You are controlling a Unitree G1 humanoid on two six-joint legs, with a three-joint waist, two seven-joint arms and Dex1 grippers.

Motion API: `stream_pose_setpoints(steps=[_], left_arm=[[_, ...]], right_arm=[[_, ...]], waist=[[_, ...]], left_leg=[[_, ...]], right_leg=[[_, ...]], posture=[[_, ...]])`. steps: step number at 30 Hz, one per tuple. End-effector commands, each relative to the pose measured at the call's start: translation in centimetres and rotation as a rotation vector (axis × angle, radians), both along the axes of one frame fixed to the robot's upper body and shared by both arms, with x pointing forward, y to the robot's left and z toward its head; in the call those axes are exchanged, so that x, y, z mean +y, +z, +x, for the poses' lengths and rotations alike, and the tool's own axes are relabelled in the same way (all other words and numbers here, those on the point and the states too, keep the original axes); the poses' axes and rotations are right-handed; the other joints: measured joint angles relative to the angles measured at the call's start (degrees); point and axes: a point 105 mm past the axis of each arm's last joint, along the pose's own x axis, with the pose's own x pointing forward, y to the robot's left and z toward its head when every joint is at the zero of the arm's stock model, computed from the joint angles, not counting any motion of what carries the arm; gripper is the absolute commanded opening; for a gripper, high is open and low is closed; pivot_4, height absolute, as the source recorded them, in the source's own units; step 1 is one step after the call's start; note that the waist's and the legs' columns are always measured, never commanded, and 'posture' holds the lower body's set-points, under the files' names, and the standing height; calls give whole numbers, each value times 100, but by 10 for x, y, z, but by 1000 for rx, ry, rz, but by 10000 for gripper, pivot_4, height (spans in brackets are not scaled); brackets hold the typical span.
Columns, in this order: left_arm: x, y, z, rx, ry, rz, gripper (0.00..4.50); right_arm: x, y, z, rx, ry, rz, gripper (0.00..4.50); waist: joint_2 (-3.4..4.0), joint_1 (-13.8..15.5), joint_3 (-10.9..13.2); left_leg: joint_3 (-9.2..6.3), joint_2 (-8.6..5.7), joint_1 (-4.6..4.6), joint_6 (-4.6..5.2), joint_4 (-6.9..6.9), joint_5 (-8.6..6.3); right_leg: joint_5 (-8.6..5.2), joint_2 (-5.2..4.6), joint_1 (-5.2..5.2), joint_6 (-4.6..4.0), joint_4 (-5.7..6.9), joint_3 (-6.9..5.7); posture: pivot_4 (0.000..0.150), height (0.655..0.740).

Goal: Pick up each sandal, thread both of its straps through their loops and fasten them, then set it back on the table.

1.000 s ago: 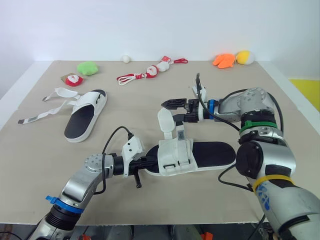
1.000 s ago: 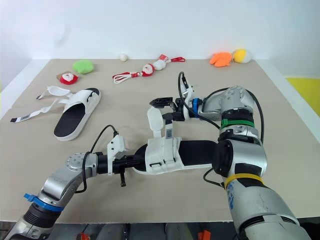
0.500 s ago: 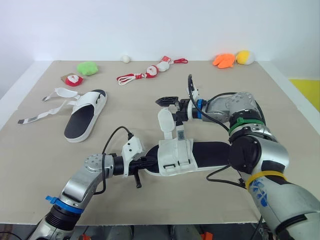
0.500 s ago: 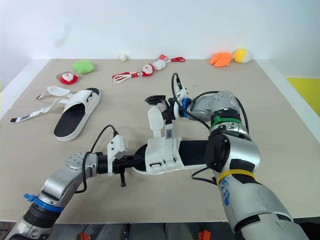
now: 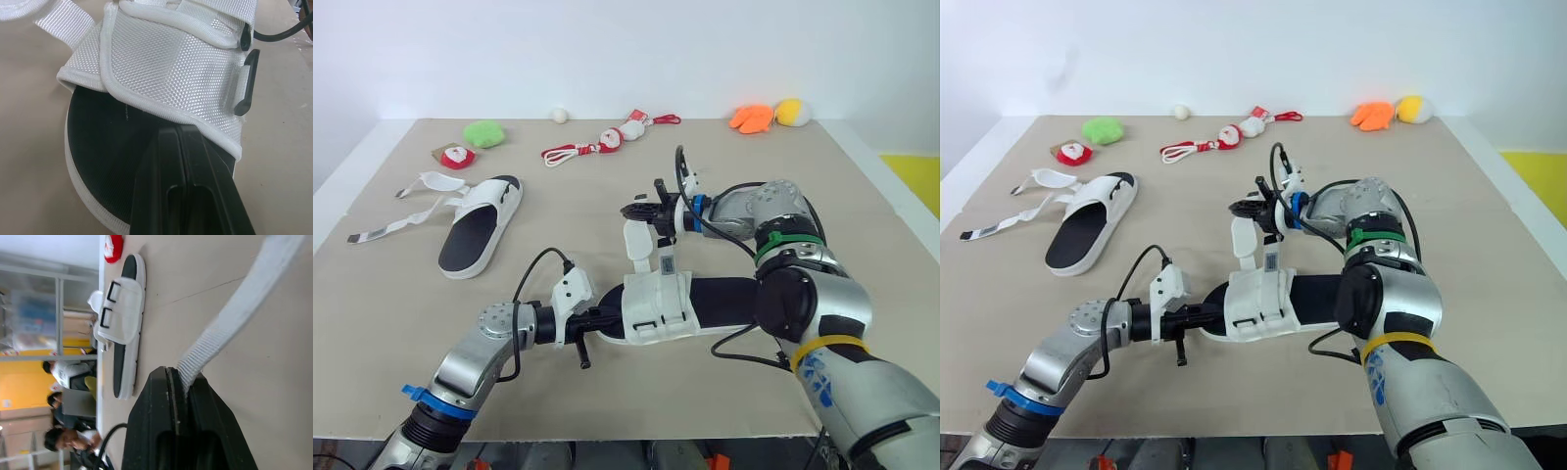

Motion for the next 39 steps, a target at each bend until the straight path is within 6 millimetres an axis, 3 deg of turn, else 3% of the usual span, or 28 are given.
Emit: stream_pose_setpoints(steps=[1,7,9,12,14,18,25,30,33,39], left_arm=[[0,-25,-6,91,7,60,0],[1,-26,-7,93,4,66,0],[1,-26,-7,94,0,68,0],[2,-27,-7,95,-3,71,0],[2,-27,-8,96,-4,71,0],[1,-27,-7,97,-8,73,0],[3,-28,-8,102,-10,77,0],[3,-29,-8,105,-13,81,0],[4,-29,-9,106,-16,83,0],[3,-31,-10,114,-25,82,0]], right_arm=[[4,21,-2,-214,80,-31,804],[12,41,-33,-800,327,-145,804],[15,49,-58,-1079,444,-159,804],[16,47,-90,-1364,597,-178,804],[15,42,-97,-1486,641,-218,804],[6,-8,-115,-1872,954,-485,804],[1,-27,-125,-2478,1211,-647,804],[3,-23,-126,-2610,1206,-643,804],[5,-14,-133,-2655,1143,-595,11053],[-9,-3,-148,-2646,1144,-598,41011]], waist=[[0,2,0],[5,3,3],[4,3,2],[5,6,3],[4,7,2],[1,13,1],[1,3,2],[-4,4,4],[-3,8,4],[-3,18,4]], left_leg=[[0,0,0,0,0,0],[-5,-1,-4,-3,-2,-2],[-7,0,-3,-4,-4,-2],[-13,2,-2,-7,-5,-4],[-13,3,0,-7,-4,-4],[-12,4,6,-10,-3,-2],[-5,6,25,-11,-3,-1],[-1,8,54,-12,-3,1],[-2,8,57,-12,-5,1],[-3,5,58,-12,-13,1]], right_leg=[[0,0,0,1,0,0],[-8,-1,-3,15,2,-2],[-11,-1,-2,20,2,-6],[-17,-2,-1,32,3,-11],[-16,-2,1,35,4,-13],[-13,-2,5,37,3,-15],[-7,-3,16,16,3,-12],[-19,-3,40,-33,3,-10],[-23,-4,43,-44,7,-10],[-32,-5,43,-53,10,-5]], posture=[[1500,7400],[1500,7400],[1500,7400],[1500,7400],[1500,7400],[1500,7400],[1500,7400],[1500,7400],[1500,7400],[1500,7400]])
